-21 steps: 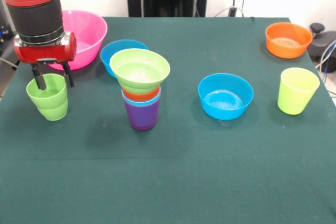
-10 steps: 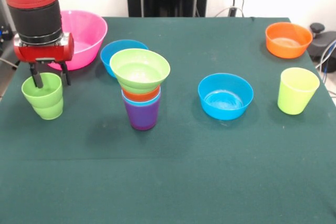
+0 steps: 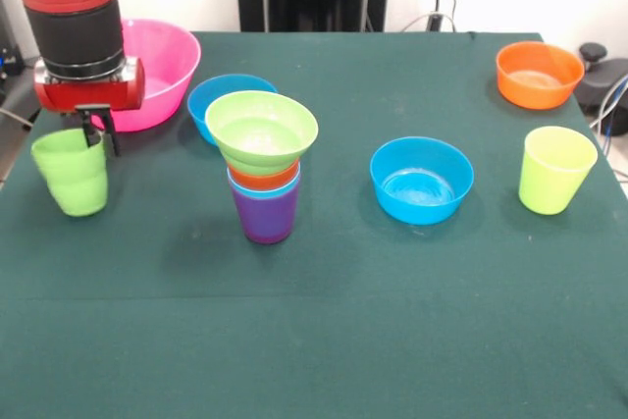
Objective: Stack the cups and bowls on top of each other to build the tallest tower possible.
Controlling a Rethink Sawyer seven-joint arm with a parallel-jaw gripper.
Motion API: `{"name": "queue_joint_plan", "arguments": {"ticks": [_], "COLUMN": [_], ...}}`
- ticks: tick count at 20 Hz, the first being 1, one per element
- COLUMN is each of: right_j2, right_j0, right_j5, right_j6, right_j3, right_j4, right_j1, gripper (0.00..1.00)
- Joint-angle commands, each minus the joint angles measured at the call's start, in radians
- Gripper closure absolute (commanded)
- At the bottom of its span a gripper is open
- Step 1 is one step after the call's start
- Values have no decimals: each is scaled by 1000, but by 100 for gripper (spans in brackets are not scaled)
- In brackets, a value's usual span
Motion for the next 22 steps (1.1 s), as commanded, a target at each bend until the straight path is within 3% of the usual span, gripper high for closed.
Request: {"name": "queue_joint_plan", "arguments": {"ticks": [1,8,14,22], "right_j2": [-41,-22,26,57], "right_j0": [25,21,55,84], "right_j5": [-37,-62,93,199], "right_j6": [-136,-144,-199,-257], "right_j3": [79,94,2,-83], "right_j4": [-75,-78,9,61], "right_j1": [10,-4,-50,-80], "gripper": [100,100,100,100]}}
